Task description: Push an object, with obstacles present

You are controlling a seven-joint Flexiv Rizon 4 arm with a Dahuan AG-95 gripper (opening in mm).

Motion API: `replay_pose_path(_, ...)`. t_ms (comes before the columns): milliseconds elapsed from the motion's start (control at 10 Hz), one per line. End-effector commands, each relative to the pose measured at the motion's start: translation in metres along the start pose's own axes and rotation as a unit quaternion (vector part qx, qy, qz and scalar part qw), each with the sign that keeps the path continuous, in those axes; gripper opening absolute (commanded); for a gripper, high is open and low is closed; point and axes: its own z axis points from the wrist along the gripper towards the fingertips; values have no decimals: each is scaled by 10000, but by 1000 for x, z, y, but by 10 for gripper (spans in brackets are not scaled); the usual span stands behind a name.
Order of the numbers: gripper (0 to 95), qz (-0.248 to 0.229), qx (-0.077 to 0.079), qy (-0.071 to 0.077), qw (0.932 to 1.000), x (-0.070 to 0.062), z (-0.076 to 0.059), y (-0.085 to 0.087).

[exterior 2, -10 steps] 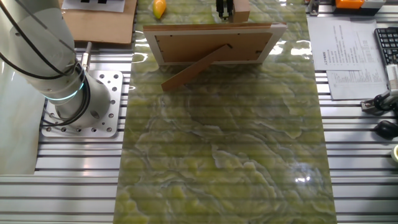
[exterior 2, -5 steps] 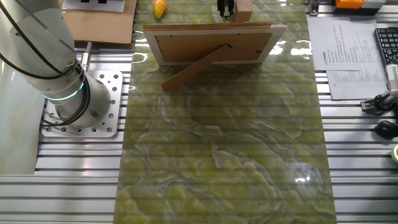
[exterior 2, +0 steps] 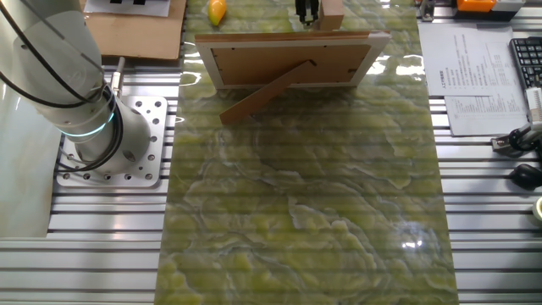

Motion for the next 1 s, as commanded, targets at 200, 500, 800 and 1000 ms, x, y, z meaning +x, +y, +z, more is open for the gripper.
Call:
replay_pose_path(200, 0, 21, 1, -46, 10000, 0, 0, 0)
replay_pose_path(500, 0, 34, 4, -46, 10000, 0, 0, 0)
replay_pose_path(800, 0, 16, 4, -31, 10000, 0, 0, 0)
replay_pose_path(1000, 0, 33, 6, -39, 10000, 0, 0, 0)
